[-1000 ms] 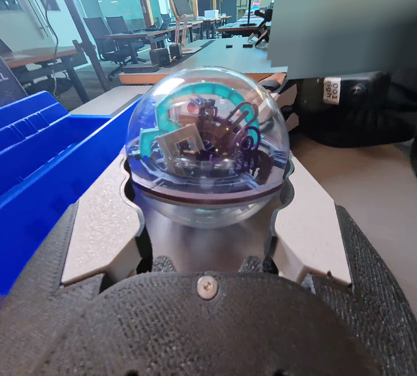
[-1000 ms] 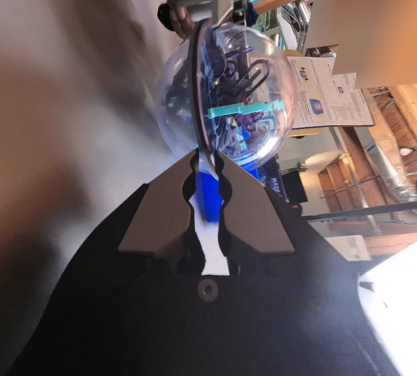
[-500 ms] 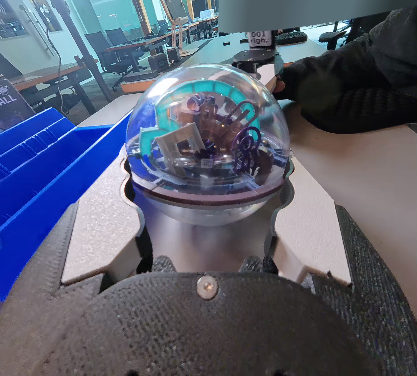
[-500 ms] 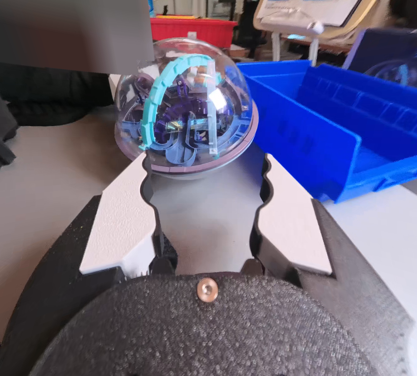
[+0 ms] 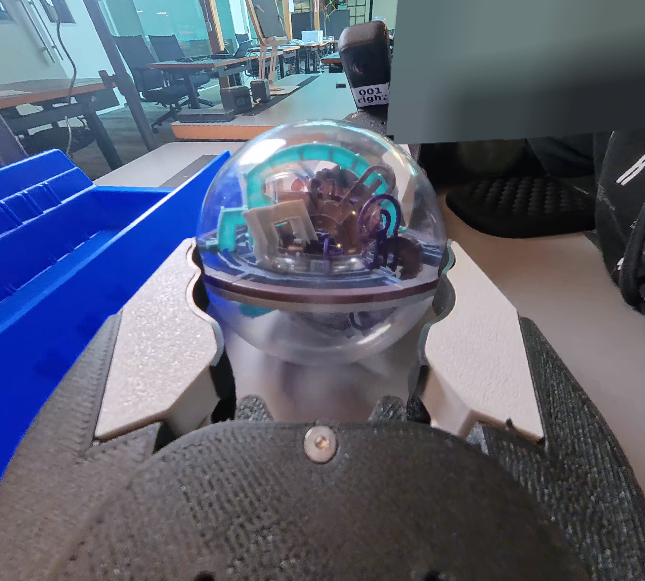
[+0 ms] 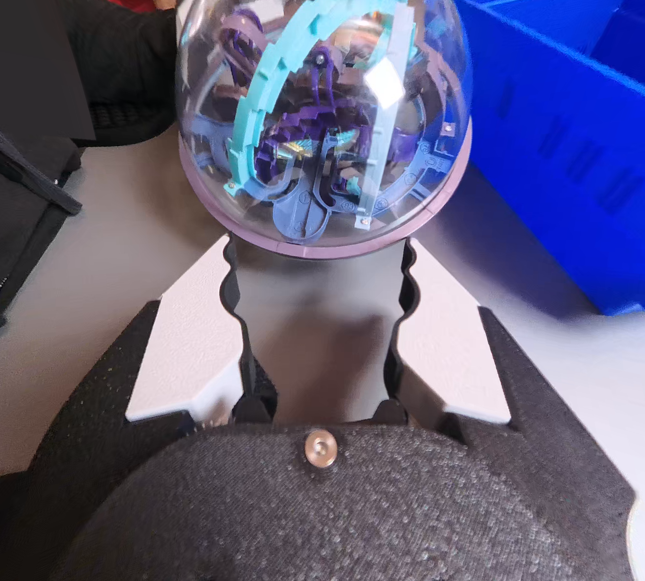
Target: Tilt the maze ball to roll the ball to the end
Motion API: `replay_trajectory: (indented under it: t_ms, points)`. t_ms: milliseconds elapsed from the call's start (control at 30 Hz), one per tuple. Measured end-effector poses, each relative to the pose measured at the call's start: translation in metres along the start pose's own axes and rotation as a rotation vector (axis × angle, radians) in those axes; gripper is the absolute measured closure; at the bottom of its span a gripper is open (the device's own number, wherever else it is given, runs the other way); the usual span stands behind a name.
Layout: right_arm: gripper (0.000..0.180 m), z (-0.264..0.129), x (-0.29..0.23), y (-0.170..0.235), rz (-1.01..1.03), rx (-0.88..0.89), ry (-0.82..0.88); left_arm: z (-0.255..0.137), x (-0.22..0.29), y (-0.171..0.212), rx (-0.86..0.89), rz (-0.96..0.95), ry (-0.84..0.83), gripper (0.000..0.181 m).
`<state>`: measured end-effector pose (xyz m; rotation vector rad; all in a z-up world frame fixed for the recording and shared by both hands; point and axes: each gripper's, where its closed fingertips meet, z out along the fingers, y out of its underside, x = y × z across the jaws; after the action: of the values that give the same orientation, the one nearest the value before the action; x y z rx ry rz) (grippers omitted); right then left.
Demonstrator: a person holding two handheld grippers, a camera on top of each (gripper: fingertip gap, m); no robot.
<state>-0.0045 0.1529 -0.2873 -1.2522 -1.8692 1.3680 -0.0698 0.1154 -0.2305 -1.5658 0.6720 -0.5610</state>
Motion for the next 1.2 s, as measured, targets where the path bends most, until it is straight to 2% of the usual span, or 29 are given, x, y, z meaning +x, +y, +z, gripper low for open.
replay_trajectory:
  t_ms: [133, 267, 500, 767, 1200]
  points:
    - [0.095, 0.010, -0.012, 0.015, -0.016, -0.108, -0.013, -0.002, 0.003, -0.011, 0.049, -0.121, 0.040, 0.051]
    - [0.099, 0.014, -0.016, 0.021, -0.071, -0.160, -0.003, -0.004, 0.003, -0.015, 0.046, -0.148, 0.046, 0.053]
    - [0.103, -0.007, 0.000, -0.002, -0.178, -0.076, 0.086, 0.007, -0.003, -0.020, 0.007, -0.142, 0.047, 0.057]
    - [0.103, 0.009, -0.011, 0.016, -0.163, -0.124, 0.059, 0.020, -0.008, -0.034, -0.022, -0.122, 0.078, 0.064]
    - [0.107, 0.011, -0.008, 0.019, -0.160, -0.141, 0.082, 0.024, -0.015, -0.033, -0.069, -0.102, 0.085, 0.060]
